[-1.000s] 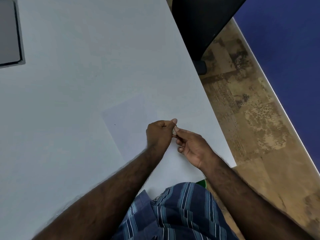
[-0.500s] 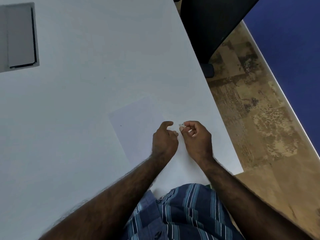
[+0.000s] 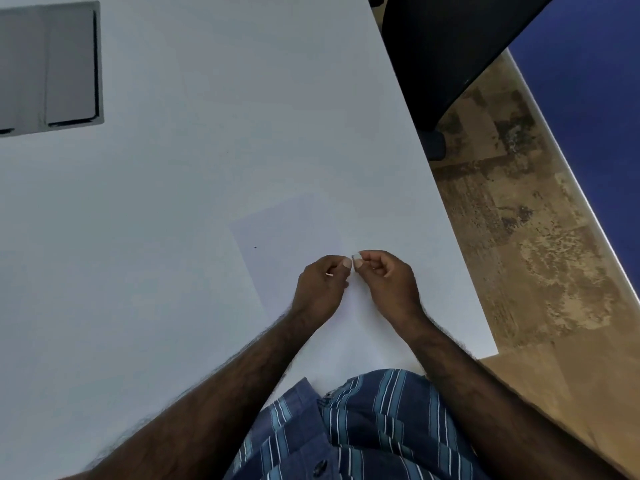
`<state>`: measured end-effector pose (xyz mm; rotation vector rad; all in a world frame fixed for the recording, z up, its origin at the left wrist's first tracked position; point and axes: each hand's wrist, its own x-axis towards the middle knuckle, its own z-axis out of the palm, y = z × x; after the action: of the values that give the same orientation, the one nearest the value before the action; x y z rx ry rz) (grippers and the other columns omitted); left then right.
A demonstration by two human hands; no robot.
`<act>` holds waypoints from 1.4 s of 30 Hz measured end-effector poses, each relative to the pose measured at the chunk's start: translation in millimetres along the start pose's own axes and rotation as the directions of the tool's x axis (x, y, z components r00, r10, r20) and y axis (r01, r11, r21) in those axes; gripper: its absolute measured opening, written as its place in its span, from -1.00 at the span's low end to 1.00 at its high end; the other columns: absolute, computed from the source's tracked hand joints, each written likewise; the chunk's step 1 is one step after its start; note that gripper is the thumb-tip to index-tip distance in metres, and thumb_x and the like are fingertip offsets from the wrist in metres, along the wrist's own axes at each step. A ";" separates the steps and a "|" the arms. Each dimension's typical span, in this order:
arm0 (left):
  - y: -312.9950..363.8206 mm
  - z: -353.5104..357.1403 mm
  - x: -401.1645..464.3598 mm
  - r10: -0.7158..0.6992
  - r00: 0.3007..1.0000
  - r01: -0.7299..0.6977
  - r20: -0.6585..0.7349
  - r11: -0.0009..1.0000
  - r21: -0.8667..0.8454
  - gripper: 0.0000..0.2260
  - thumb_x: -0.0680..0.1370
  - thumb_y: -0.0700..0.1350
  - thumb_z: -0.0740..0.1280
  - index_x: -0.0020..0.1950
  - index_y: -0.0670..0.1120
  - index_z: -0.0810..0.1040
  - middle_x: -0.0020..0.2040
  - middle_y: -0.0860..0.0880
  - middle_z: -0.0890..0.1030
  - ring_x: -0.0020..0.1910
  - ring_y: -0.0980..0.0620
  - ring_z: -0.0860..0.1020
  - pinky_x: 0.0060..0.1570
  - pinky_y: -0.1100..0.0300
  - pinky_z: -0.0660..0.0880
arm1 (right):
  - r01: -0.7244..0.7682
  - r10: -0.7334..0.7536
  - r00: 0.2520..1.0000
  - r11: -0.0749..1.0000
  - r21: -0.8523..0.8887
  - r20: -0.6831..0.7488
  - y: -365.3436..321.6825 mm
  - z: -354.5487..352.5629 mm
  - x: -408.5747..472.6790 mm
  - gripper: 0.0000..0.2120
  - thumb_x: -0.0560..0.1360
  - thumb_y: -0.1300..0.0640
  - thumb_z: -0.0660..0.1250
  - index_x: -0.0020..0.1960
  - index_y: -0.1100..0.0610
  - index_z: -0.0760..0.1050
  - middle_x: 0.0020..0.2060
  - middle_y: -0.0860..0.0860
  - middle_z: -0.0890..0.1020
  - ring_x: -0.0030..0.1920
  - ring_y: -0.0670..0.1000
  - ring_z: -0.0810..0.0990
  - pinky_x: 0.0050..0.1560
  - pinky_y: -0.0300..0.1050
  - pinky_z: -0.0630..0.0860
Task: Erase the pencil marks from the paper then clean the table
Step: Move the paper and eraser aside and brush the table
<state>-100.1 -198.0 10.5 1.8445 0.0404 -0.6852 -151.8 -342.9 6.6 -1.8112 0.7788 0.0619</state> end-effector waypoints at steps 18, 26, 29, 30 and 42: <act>-52.7 -152.1 36.1 -0.188 0.874 0.150 -0.449 0.981 -0.120 -0.83 0.50 0.02 0.41 -0.12 -0.04 0.73 -0.17 0.04 0.75 -0.17 0.06 0.68 0.01 -0.04 0.65 | 0.510 -0.425 0.860 0.741 -0.437 0.283 18.2 54.4 7.7 -0.70 0.64 0.13 0.46 0.35 0.12 0.66 0.30 0.04 0.68 0.34 0.10 0.60 0.44 0.04 0.48; -66.8 -209.6 63.6 -0.154 0.841 0.207 -0.518 0.977 0.045 -0.85 0.55 -0.05 0.38 -0.16 -0.03 0.72 -0.16 0.09 0.74 -0.18 0.13 0.62 -0.08 0.17 0.54 | 0.551 -0.399 0.834 0.639 -0.536 0.381 31.6 63.9 10.5 -0.62 0.63 0.06 0.47 0.42 0.12 0.63 0.50 0.06 0.55 0.51 0.12 0.48 0.53 0.01 0.28; -68.5 -212.8 69.5 -0.118 0.844 0.226 -0.523 0.963 0.147 -0.87 0.55 -0.07 0.38 -0.12 -0.03 0.72 -0.17 0.13 0.71 -0.17 0.15 0.60 -0.10 0.22 0.48 | 0.558 -0.395 0.830 0.621 -0.551 0.395 35.0 65.7 11.4 -0.62 0.62 0.07 0.48 0.41 0.14 0.64 0.50 0.09 0.55 0.52 0.17 0.49 0.53 0.09 0.31; -68.3 -212.9 70.7 -0.104 0.844 0.225 -0.526 0.959 0.171 -0.88 0.55 -0.08 0.39 -0.10 -0.03 0.72 -0.18 0.13 0.69 -0.16 0.14 0.59 -0.10 0.24 0.45 | 0.564 -0.402 0.825 0.611 -0.555 0.396 35.9 66.0 11.8 -0.62 0.61 0.07 0.48 0.40 0.15 0.64 0.50 0.09 0.55 0.52 0.18 0.50 0.53 0.11 0.32; -79.1 -194.9 52.8 0.449 0.893 -0.235 -0.021 0.505 0.830 -0.62 0.58 -0.02 0.42 0.34 -0.17 0.59 0.26 -0.13 0.58 0.26 -0.18 0.48 0.26 -0.04 0.45 | 0.573 -0.462 0.817 0.586 -0.573 0.345 38.0 72.0 10.8 -0.65 0.59 0.12 0.51 0.34 0.19 0.67 0.46 0.12 0.59 0.48 0.20 0.54 0.48 0.15 0.39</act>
<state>0.8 -12.6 -39.3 2.7208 -0.5878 -0.1558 -140.3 -292.5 -57.3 -2.6213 0.0424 0.1034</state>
